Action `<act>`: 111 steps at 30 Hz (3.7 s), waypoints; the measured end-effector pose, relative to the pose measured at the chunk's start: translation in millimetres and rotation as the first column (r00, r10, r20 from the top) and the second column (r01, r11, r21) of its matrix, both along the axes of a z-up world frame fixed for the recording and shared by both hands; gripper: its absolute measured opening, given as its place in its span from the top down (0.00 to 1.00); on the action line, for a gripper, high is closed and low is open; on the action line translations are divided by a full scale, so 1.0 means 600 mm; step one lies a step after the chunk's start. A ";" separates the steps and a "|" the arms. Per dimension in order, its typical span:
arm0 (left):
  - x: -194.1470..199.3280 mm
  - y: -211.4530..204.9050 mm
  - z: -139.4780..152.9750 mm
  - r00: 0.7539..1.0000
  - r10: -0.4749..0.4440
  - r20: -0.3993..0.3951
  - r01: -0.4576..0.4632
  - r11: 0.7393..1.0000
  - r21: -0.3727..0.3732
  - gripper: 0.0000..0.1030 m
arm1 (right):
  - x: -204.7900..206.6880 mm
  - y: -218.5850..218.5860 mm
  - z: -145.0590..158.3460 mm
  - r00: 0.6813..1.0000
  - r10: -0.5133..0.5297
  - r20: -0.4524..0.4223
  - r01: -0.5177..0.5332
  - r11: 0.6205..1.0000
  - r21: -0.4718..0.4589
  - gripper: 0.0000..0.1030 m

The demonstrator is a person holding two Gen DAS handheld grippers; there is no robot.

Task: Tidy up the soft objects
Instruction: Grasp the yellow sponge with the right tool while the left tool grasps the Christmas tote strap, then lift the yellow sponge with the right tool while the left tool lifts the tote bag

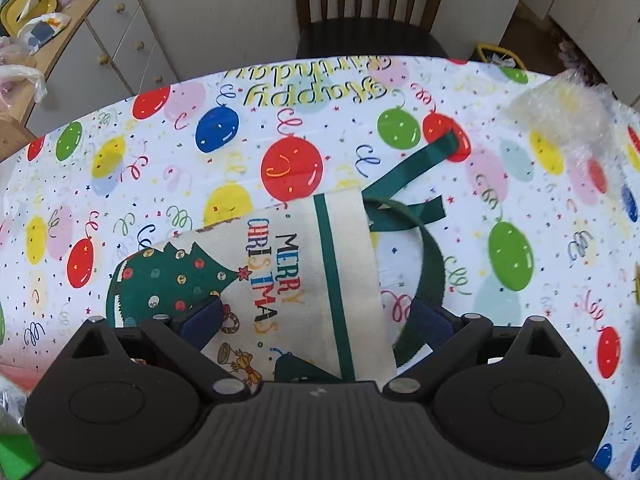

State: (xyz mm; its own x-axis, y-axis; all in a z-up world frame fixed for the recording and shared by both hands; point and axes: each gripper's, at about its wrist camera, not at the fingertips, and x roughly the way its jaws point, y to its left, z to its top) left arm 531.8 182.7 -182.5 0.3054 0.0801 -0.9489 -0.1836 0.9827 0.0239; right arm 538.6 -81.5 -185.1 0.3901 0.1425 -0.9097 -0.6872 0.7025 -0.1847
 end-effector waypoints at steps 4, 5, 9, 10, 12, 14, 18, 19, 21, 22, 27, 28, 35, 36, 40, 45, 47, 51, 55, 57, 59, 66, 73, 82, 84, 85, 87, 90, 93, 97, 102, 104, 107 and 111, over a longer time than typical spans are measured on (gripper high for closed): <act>0.001 -0.001 -0.012 1.000 -0.003 0.005 0.003 1.000 0.015 0.03 | 0.008 -0.002 -0.013 1.000 -0.001 -0.007 0.001 1.000 -0.029 0.34; 0.002 -0.001 -0.015 1.000 -0.004 0.005 0.004 1.000 0.019 0.03 | 0.009 -0.004 -0.015 1.000 -0.002 -0.010 0.002 1.000 -0.029 0.35; 0.003 -0.005 -0.024 1.000 -0.015 0.006 0.014 0.999 0.036 0.16 | 0.010 -0.004 -0.019 1.000 0.004 0.000 -0.004 0.999 -0.036 0.37; 0.003 -0.006 -0.027 1.000 -0.018 0.002 0.017 0.999 0.047 0.19 | 0.011 -0.004 -0.019 1.000 0.002 0.000 -0.002 0.999 -0.032 0.38; 0.001 -0.007 -0.032 1.000 -0.019 0.000 0.019 0.998 0.063 0.22 | 0.012 -0.005 -0.019 1.000 -0.001 0.003 0.001 1.000 -0.027 0.40; -0.001 -0.002 -0.032 1.000 -0.007 0.018 0.006 0.999 0.038 0.38 | 0.014 -0.006 -0.019 1.000 -0.004 0.008 0.004 1.000 -0.021 0.42; -0.006 0.006 -0.027 0.998 0.008 0.056 -0.008 1.000 -0.011 0.57 | 0.017 -0.010 -0.018 1.000 -0.018 0.019 0.018 1.000 -0.001 0.47; -0.007 0.007 -0.025 0.998 0.014 0.064 -0.012 1.000 -0.020 0.68 | 0.015 -0.008 -0.017 1.000 -0.013 0.027 0.013 1.000 0.000 0.48; -0.009 0.008 -0.021 0.996 0.015 0.085 -0.011 0.999 -0.046 0.84 | 0.012 -0.005 -0.014 0.999 -0.008 0.042 0.008 1.000 0.002 0.54; -0.011 0.008 -0.019 0.995 0.018 0.094 -0.012 0.998 -0.066 0.85 | 0.011 -0.003 -0.012 0.999 -0.003 0.051 0.003 1.000 0.006 0.57; -0.018 0.008 -0.012 0.991 0.030 0.128 -0.018 0.995 -0.098 0.92 | 0.010 0.004 0.009 0.995 -0.015 0.100 0.011 0.999 0.038 0.82; -0.020 0.008 -0.008 0.990 0.033 0.138 -0.019 0.995 -0.102 0.93 | 0.009 0.003 0.011 0.994 -0.016 0.107 0.011 0.999 0.044 0.83; -0.035 0.011 0.026 0.980 0.041 0.194 -0.012 0.989 -0.148 0.96 | -0.006 -0.002 0.051 0.994 -0.051 0.100 0.031 0.982 0.189 0.88; -0.037 0.011 0.030 0.979 0.041 0.200 -0.008 0.987 -0.162 0.96 | -0.010 0.000 0.057 0.995 -0.051 0.089 0.030 0.975 0.220 0.88; -0.040 0.001 0.046 0.976 0.023 0.217 0.025 0.976 -0.216 0.96 | -0.027 0.024 0.064 0.998 -0.013 0.058 -0.004 0.961 0.277 0.88; -0.036 -0.018 0.051 0.980 -0.045 0.195 0.085 0.976 -0.199 0.96 | -0.041 0.057 0.047 0.998 0.037 0.059 -0.050 0.970 0.238 0.87; -0.038 -0.022 0.058 0.978 -0.092 0.186 0.123 0.979 -0.162 0.95 | -0.040 0.059 0.043 0.998 0.033 0.056 -0.046 0.970 0.238 0.87; -0.048 -0.022 0.066 0.967 -0.209 0.142 0.225 0.969 -0.104 0.92 | -0.039 0.065 0.033 0.999 0.036 0.035 -0.043 0.973 0.228 0.87; -0.066 -0.035 0.060 0.935 -0.347 0.070 0.348 0.938 0.001 0.89 | -0.042 0.075 0.019 0.998 0.053 0.033 -0.058 0.978 0.201 0.87; -0.076 -0.044 0.055 0.917 -0.396 0.043 0.394 0.918 0.048 0.75 | -0.043 0.077 0.015 0.998 0.057 0.027 -0.062 0.979 0.195 0.85; -0.083 -0.045 0.048 0.906 -0.421 0.027 0.420 0.906 0.056 0.24 | -0.044 0.079 0.013 0.998 0.062 0.024 -0.065 0.980 0.188 0.81; -0.097 -0.051 0.028 0.895 -0.444 0.045 0.441 0.895 0.076 0.19 | -0.049 0.063 0.037 0.992 0.124 0.026 -0.127 0.979 0.159 0.54; -0.098 -0.069 -0.011 0.890 -0.456 0.014 0.445 0.874 0.194 0.18 | -0.039 0.033 0.035 0.994 0.109 0.002 -0.109 0.986 0.129 0.41; -0.076 -0.041 -0.032 0.944 -0.325 0.058 0.305 0.926 0.223 0.19 | -0.040 0.032 0.006 0.992 0.117 -0.044 -0.111 0.988 0.110 0.40; -0.075 -0.035 -0.033 0.951 -0.300 0.075 0.279 0.936 0.214 0.31 | -0.040 0.031 0.003 0.992 0.114 -0.061 -0.106 0.986 0.129 0.40; -0.074 -0.032 -0.033 0.954 -0.286 0.084 0.265 0.943 0.202 0.41 | -0.041 0.032 0.001 0.991 0.118 -0.070 -0.108 0.985 0.135 0.40; -0.074 -0.028 -0.031 0.960 -0.262 0.101 0.243 0.956 0.165 0.50 | -0.045 0.036 -0.005 0.989 0.129 -0.078 -0.118 0.984 0.133 0.40; -0.074 -0.029 -0.027 0.961 -0.251 0.113 0.234 0.961 0.145 0.66 | -0.051 0.039 -0.012 0.986 0.139 -0.089 -0.127 0.984 0.128 0.40; -0.071 -0.024 -0.022 0.968 -0.217 0.130 0.202 0.972 0.122 0.78 | -0.062 0.041 -0.015 0.986 0.148 -0.078 -0.138 0.983 0.119 0.41; -0.070 -0.003 -0.006 0.976 -0.144 0.165 0.130 0.987 0.093 0.85 | -0.070 0.040 -0.017 0.991 0.125 -0.043 -0.120 0.988 0.098 0.55; -0.077 0.011 0.022 0.968 -0.092 0.231 0.075 0.994 0.084 0.87 | -0.082 0.037 -0.018 0.997 0.075 -0.002 -0.074 0.992 0.098 0.63; -0.081 0.019 0.033 0.965 -0.058 0.256 0.044 0.997 0.061 0.87 | -0.091 0.039 -0.015 0.998 0.060 0.019 -0.062 0.993 0.102 0.63; -0.089 0.034 0.052 0.957 0.010 0.289 -0.011 1.000 0.000 0.88 | -0.098 0.036 0.002 0.999 0.009 0.031 -0.013 0.989 0.148 0.64; -0.105 0.053 0.081 0.941 0.095 0.325 -0.067 0.993 -0.097 0.88 | -0.108 0.023 0.036 0.997 -0.072 0.028 0.063 0.971 0.230 0.64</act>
State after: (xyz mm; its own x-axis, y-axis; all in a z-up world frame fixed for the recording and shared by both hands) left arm 468.8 214.4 -133.7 0.5968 0.0428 -0.8013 -0.2464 0.9601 -0.1322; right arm 473.7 -68.0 -163.6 0.4377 0.3177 -0.8411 -0.6326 0.7736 -0.0370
